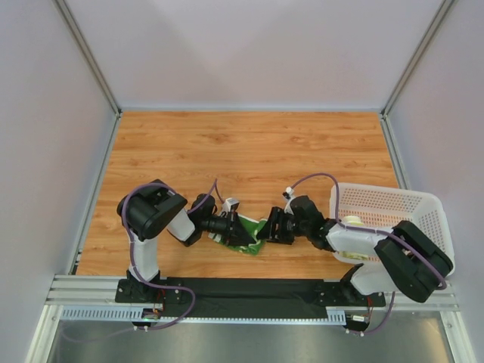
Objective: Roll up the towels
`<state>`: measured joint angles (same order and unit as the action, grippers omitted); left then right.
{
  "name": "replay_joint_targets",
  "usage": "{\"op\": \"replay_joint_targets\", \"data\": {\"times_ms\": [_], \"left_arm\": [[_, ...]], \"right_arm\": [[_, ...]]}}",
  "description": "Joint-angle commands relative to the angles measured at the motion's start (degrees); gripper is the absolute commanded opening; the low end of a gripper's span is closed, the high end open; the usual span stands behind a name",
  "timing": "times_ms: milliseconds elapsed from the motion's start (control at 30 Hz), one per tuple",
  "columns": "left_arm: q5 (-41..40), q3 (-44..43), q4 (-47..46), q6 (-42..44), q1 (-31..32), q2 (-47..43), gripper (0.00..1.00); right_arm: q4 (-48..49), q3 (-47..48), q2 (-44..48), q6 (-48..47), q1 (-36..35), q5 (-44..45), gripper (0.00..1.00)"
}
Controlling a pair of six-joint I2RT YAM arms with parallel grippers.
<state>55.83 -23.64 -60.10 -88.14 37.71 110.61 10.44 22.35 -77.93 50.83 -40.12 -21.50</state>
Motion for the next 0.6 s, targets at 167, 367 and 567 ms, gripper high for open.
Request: {"op": "replay_joint_targets", "data": {"times_ms": [167,367,567], "left_arm": [[-0.37,1.31,4.55,-5.38,0.08,2.07,0.00],[-0.64,1.05,5.69,-4.85,0.08,1.72,0.00],[-0.81,0.79,6.74,-4.06,0.17,1.28,0.00]], "right_arm": [[7.85,-3.98,7.79,4.10,-0.66,7.34,0.58],[7.40,-5.30,11.05,5.16,-0.66,11.21,0.59],[6.35,-5.12,8.32,5.16,-0.66,12.61,0.58]]}}
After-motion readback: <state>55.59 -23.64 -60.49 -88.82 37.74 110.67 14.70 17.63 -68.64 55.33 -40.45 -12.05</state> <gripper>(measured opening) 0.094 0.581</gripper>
